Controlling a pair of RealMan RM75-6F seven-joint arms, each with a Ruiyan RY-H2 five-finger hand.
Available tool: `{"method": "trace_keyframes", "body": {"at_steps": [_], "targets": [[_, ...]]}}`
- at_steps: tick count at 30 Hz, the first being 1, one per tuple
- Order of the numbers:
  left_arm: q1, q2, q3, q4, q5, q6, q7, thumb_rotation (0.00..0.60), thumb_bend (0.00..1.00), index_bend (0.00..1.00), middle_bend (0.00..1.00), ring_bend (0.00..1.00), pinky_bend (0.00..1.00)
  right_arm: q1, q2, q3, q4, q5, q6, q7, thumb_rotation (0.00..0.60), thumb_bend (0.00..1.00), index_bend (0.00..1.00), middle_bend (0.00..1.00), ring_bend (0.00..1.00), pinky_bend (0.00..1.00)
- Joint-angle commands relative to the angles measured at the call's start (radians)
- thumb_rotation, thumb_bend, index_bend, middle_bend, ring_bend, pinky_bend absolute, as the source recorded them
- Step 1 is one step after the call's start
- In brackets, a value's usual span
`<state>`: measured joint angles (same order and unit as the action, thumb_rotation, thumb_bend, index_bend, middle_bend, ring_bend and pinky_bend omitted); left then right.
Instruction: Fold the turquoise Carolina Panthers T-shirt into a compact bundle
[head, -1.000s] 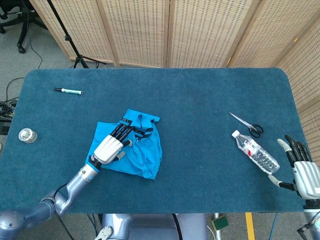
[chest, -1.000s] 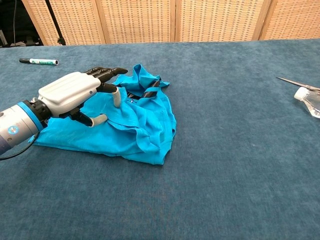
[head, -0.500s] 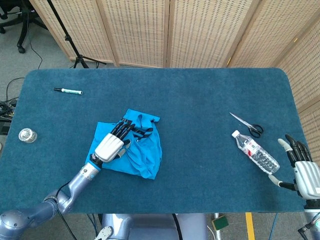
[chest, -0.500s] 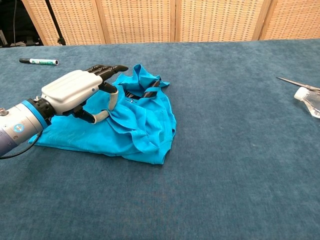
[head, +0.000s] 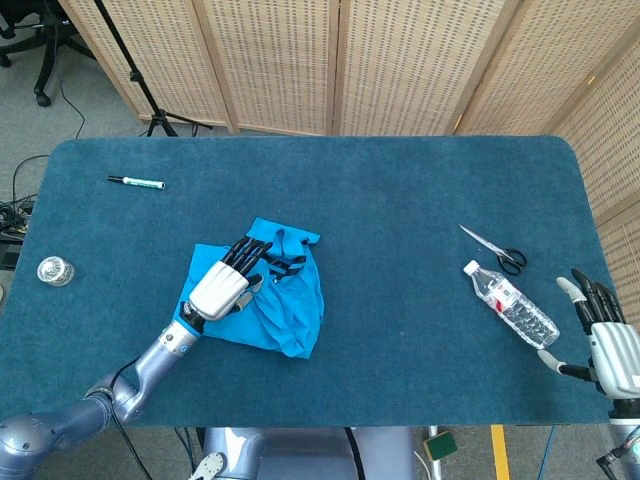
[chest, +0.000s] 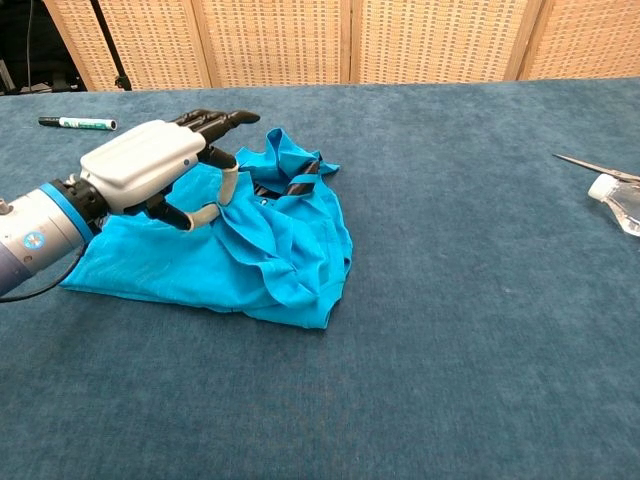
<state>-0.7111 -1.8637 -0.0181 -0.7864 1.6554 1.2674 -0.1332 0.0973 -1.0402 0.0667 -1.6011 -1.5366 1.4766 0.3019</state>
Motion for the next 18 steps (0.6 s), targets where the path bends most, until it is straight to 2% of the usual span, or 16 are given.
{"method": "trace_keyframes", "body": {"at_steps": [1, 12, 18], "targets": [[-0.027, 0.032, -0.012, -0.045, 0.008, -0.008, 0.052, 0.600, 0.44, 0.76, 0.00, 0.00, 0.00, 0.000, 0.001, 0.000, -0.001, 0.000, 0.000, 0.000, 0.600, 0.00, 0.00, 0.00, 0.00, 0.00], [-0.132, 0.082, -0.077, -0.183, -0.001, -0.095, 0.257, 0.600, 0.44, 0.77, 0.00, 0.00, 0.00, 0.001, 0.003, 0.001, 0.001, 0.002, -0.002, 0.008, 0.600, 0.00, 0.00, 0.00, 0.00, 0.00], [-0.181, 0.055, -0.106, -0.190, -0.024, -0.151, 0.337, 0.600, 0.44, 0.77, 0.00, 0.00, 0.00, 0.003, 0.004, 0.001, 0.003, 0.002, -0.006, 0.013, 0.600, 0.00, 0.00, 0.00, 0.00, 0.00]]}}
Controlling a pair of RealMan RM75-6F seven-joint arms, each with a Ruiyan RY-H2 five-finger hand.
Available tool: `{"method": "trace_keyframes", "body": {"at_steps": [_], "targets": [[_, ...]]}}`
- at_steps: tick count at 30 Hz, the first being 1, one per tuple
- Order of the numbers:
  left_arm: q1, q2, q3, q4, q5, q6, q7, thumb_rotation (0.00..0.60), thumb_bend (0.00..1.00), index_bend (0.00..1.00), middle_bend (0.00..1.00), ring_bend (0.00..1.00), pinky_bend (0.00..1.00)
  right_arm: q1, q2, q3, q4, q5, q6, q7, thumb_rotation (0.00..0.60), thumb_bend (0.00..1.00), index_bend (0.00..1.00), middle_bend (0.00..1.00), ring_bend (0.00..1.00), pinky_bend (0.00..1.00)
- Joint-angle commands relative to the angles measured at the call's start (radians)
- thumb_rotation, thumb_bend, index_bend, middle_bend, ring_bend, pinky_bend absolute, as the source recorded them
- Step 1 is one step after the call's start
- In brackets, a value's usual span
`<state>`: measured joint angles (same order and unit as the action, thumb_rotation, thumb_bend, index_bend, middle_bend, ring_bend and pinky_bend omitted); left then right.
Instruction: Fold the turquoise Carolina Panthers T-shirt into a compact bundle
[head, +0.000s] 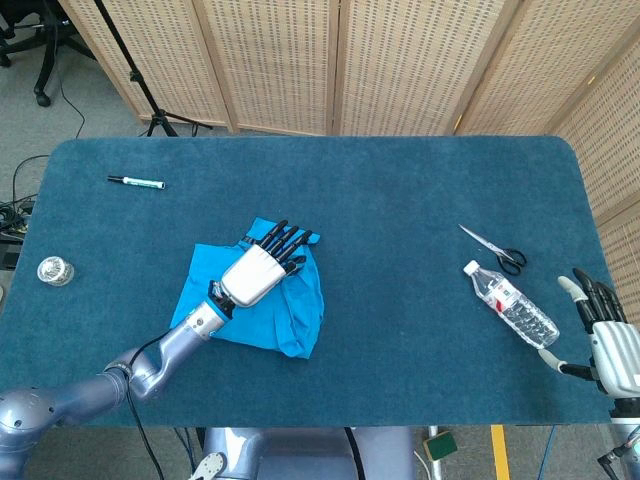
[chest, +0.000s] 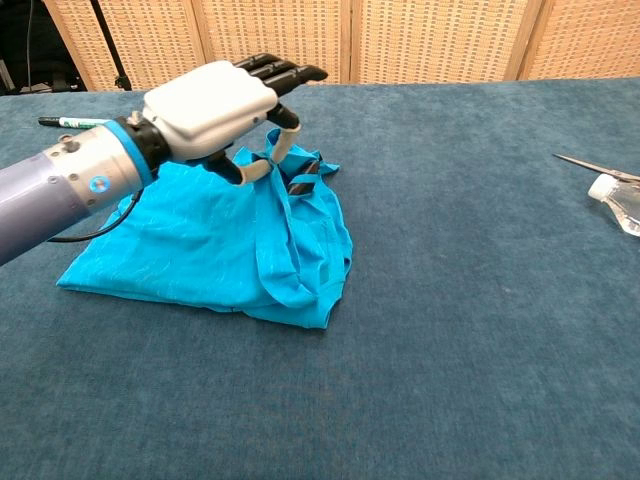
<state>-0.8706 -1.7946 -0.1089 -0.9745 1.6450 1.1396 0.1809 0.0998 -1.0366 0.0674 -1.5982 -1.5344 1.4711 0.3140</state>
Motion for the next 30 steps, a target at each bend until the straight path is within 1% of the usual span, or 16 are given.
{"method": "trace_keyframes", "body": {"at_steps": [1, 9, 13, 14, 16, 17, 19, 20, 21, 23, 24, 30], "targets": [[-0.027, -0.019, -0.018, 0.002, -0.017, -0.029, 0.029, 0.600, 0.44, 0.77, 0.00, 0.00, 0.00, 0.000, 0.000, 0.000, 0.000, 0.001, 0.000, 0.002, 0.600, 0.00, 0.00, 0.00, 0.00, 0.00], [-0.067, -0.066, -0.033, 0.055, -0.044, -0.075, 0.058, 0.600, 0.43, 0.77, 0.00, 0.00, 0.00, -0.001, 0.003, 0.000, 0.000, 0.002, 0.000, 0.008, 0.600, 0.00, 0.00, 0.00, 0.00, 0.00], [-0.082, -0.095, -0.043, 0.084, -0.062, -0.088, 0.050, 0.600, 0.43, 0.77, 0.00, 0.00, 0.00, -0.001, 0.004, 0.001, 0.001, 0.004, -0.001, 0.014, 0.600, 0.00, 0.00, 0.00, 0.00, 0.00], [-0.085, -0.101, -0.044, 0.091, -0.063, -0.089, 0.049, 0.600, 0.42, 0.77, 0.00, 0.00, 0.00, -0.001, 0.004, 0.001, 0.001, 0.004, -0.001, 0.015, 0.600, 0.00, 0.00, 0.00, 0.00, 0.00], [-0.090, -0.115, -0.044, 0.110, -0.066, -0.089, 0.051, 0.600, 0.39, 0.74, 0.00, 0.00, 0.00, 0.000, 0.005, 0.001, 0.002, 0.005, -0.003, 0.018, 0.600, 0.00, 0.00, 0.00, 0.00, 0.00], [-0.092, -0.122, -0.045, 0.118, -0.068, -0.091, 0.051, 0.600, 0.37, 0.69, 0.00, 0.00, 0.00, 0.000, 0.005, 0.001, 0.002, 0.005, -0.003, 0.019, 0.600, 0.00, 0.00, 0.00, 0.00, 0.00], [-0.098, -0.139, -0.050, 0.133, -0.080, -0.098, 0.047, 0.600, 0.34, 0.55, 0.00, 0.00, 0.00, 0.000, 0.006, 0.001, 0.002, 0.005, -0.003, 0.022, 0.600, 0.00, 0.00, 0.00, 0.00, 0.00], [-0.099, -0.147, -0.054, 0.137, -0.087, -0.102, 0.042, 0.600, 0.32, 0.43, 0.00, 0.00, 0.00, 0.000, 0.006, 0.001, 0.002, 0.005, -0.003, 0.023, 0.600, 0.00, 0.00, 0.00, 0.00, 0.00], [-0.100, -0.156, -0.059, 0.139, -0.098, -0.107, 0.034, 0.600, 0.29, 0.27, 0.00, 0.00, 0.00, 0.000, 0.007, 0.001, 0.003, 0.005, -0.003, 0.026, 0.600, 0.00, 0.00, 0.00, 0.00, 0.00], [-0.099, -0.164, -0.068, 0.132, -0.111, -0.105, 0.019, 0.600, 0.24, 0.06, 0.00, 0.00, 0.00, -0.001, 0.008, 0.001, 0.003, 0.005, -0.002, 0.028, 0.600, 0.00, 0.00, 0.00, 0.00, 0.00], [-0.099, -0.165, -0.071, 0.128, -0.112, -0.100, 0.014, 0.600, 0.22, 0.00, 0.00, 0.00, 0.00, -0.001, 0.008, 0.001, 0.004, 0.005, -0.002, 0.029, 0.600, 0.00, 0.00, 0.00, 0.00, 0.00], [-0.099, -0.152, -0.089, 0.086, -0.111, -0.049, -0.033, 0.600, 0.21, 0.00, 0.00, 0.00, 0.00, 0.000, 0.009, 0.001, 0.007, 0.006, -0.005, 0.034, 0.600, 0.00, 0.00, 0.00, 0.00, 0.00]]}}
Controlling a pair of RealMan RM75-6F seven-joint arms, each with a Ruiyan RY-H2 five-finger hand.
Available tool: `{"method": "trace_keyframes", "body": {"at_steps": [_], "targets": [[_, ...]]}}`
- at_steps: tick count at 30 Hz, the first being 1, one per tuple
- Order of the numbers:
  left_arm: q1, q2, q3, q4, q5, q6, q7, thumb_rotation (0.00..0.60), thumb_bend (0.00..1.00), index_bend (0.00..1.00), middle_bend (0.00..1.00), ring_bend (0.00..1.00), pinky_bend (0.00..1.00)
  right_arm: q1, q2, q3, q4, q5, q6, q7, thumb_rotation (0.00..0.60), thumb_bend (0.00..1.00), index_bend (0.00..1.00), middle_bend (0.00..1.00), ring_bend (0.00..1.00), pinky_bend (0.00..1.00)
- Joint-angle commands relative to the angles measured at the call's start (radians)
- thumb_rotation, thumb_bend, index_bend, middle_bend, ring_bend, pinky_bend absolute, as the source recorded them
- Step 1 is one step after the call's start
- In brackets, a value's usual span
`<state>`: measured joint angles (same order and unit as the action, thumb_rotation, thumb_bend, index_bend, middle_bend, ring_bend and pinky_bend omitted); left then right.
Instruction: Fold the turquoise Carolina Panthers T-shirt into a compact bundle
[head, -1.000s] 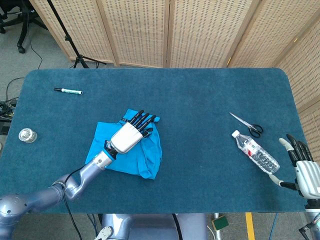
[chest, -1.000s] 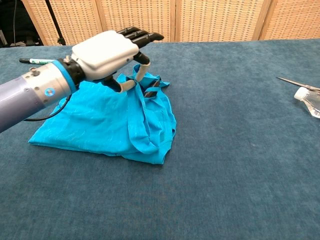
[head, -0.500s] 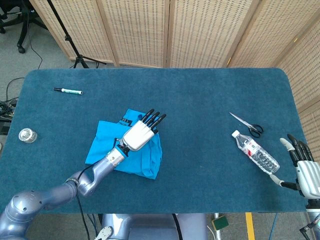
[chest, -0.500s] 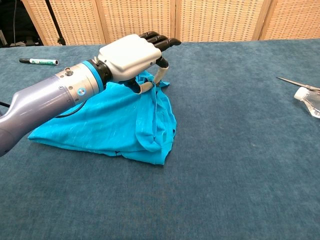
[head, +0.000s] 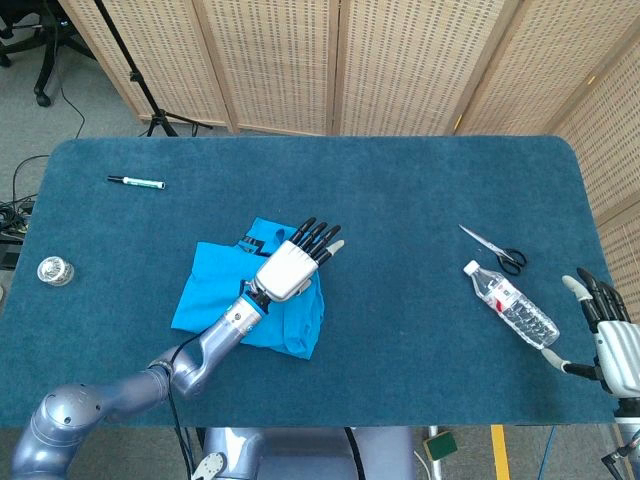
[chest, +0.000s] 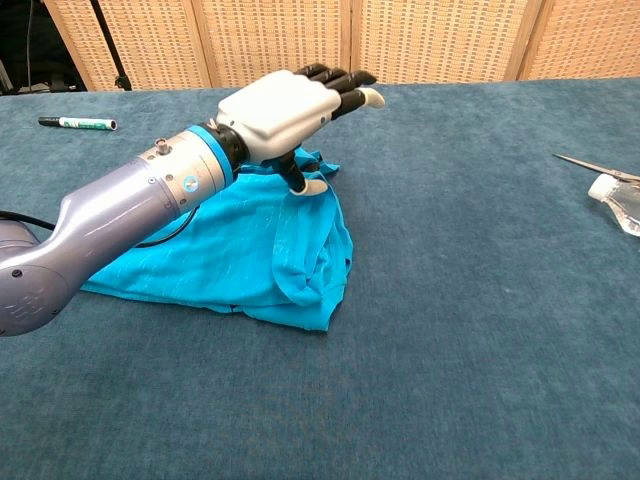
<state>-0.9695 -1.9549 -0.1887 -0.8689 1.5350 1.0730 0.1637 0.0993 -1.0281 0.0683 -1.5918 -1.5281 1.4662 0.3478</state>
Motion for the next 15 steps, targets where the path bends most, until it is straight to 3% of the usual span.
{"method": "trace_keyframes", "body": {"at_steps": [1, 7, 15], "targets": [[0.000, 0.014, -0.012, -0.029, -0.001, 0.023, -0.019, 0.600, 0.21, 0.00, 0.00, 0.00, 0.00, 0.000, 0.000, 0.000, 0.000, -0.001, 0.000, 0.000, 0.600, 0.00, 0.00, 0.00, 0.00, 0.00], [0.015, 0.057, -0.005, -0.096, -0.001, 0.038, -0.027, 0.600, 0.21, 0.00, 0.00, 0.00, 0.00, -0.001, 0.001, -0.001, -0.002, -0.002, 0.001, 0.000, 0.600, 0.00, 0.00, 0.00, 0.00, 0.00], [0.104, 0.200, 0.097, -0.238, 0.015, 0.037, -0.048, 0.600, 0.17, 0.00, 0.00, 0.00, 0.00, -0.002, 0.002, -0.002, -0.005, -0.003, 0.002, 0.000, 0.600, 0.00, 0.00, 0.00, 0.00, 0.00]]}}
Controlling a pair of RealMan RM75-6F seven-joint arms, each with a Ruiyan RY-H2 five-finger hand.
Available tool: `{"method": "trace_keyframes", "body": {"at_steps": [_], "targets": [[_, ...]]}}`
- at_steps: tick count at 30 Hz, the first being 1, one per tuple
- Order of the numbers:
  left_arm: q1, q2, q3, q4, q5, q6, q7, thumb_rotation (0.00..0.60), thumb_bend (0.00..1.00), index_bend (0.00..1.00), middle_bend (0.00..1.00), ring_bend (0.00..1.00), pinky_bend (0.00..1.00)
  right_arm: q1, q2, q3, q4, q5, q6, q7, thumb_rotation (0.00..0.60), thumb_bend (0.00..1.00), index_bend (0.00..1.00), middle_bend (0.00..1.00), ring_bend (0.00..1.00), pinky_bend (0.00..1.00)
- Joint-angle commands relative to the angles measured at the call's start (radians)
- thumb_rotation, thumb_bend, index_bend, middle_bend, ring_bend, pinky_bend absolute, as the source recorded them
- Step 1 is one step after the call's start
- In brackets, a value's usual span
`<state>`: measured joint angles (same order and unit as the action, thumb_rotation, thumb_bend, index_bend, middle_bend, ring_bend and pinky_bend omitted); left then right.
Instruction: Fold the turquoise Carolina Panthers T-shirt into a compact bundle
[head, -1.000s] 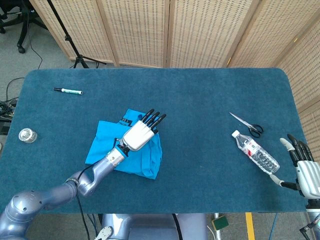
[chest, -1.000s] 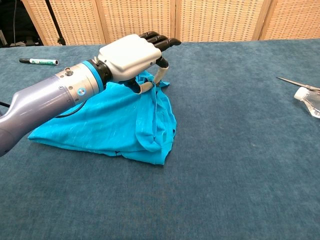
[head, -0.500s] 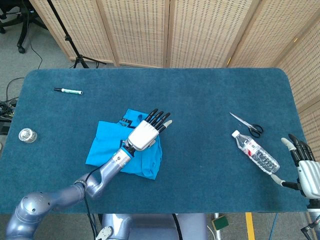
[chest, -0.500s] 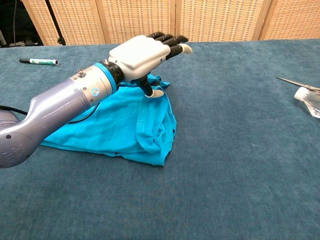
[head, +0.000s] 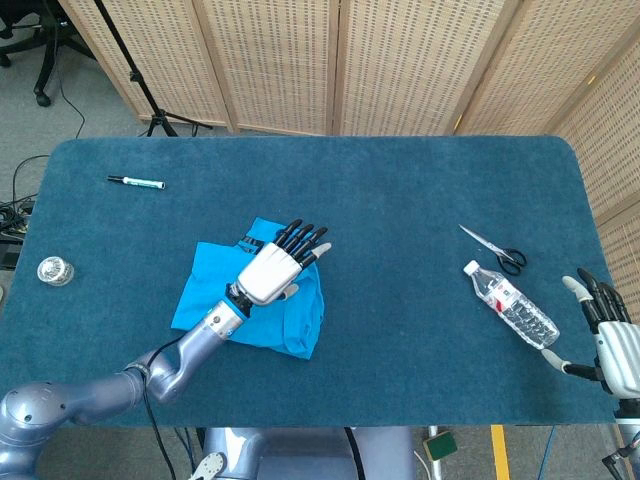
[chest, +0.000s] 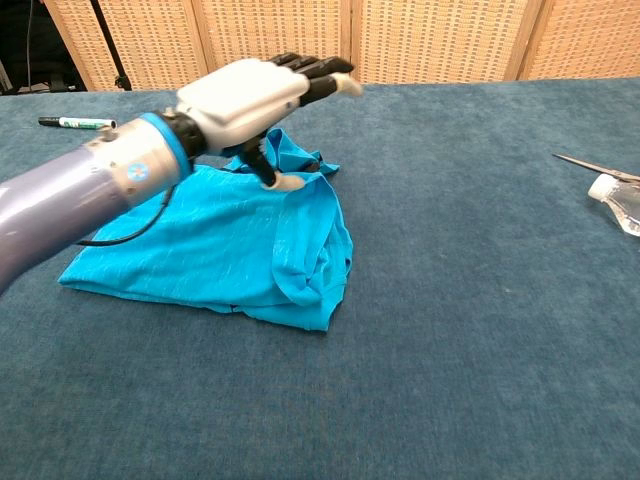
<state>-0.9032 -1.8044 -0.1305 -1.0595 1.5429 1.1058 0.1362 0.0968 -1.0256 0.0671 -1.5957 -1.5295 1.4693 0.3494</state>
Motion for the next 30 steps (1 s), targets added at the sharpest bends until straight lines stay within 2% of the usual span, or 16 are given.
{"method": "trace_keyframes", "body": {"at_steps": [1, 6, 12, 30], "targets": [[0.045, 0.062, 0.048, -0.058, 0.009, 0.004, -0.029, 0.600, 0.15, 0.00, 0.00, 0.00, 0.00, 0.001, 0.000, -0.001, -0.002, -0.002, -0.002, -0.003, 0.600, 0.00, 0.00, 0.00, 0.00, 0.00], [0.090, 0.125, 0.105, -0.094, 0.039, 0.025, -0.059, 0.600, 0.12, 0.00, 0.00, 0.00, 0.00, 0.004, -0.003, -0.003, -0.007, -0.003, -0.008, -0.016, 0.600, 0.00, 0.00, 0.00, 0.00, 0.00], [0.100, 0.115, 0.118, -0.079, 0.046, 0.018, -0.080, 0.600, 0.12, 0.00, 0.00, 0.00, 0.00, 0.006, -0.006, -0.003, -0.007, -0.001, -0.012, -0.021, 0.600, 0.00, 0.00, 0.00, 0.00, 0.00], [0.054, -0.029, 0.049, -0.009, 0.024, -0.019, -0.043, 0.600, 0.13, 0.00, 0.00, 0.00, 0.00, 0.004, 0.000, -0.002, -0.005, 0.000, -0.009, -0.002, 0.600, 0.00, 0.00, 0.00, 0.00, 0.00]]}}
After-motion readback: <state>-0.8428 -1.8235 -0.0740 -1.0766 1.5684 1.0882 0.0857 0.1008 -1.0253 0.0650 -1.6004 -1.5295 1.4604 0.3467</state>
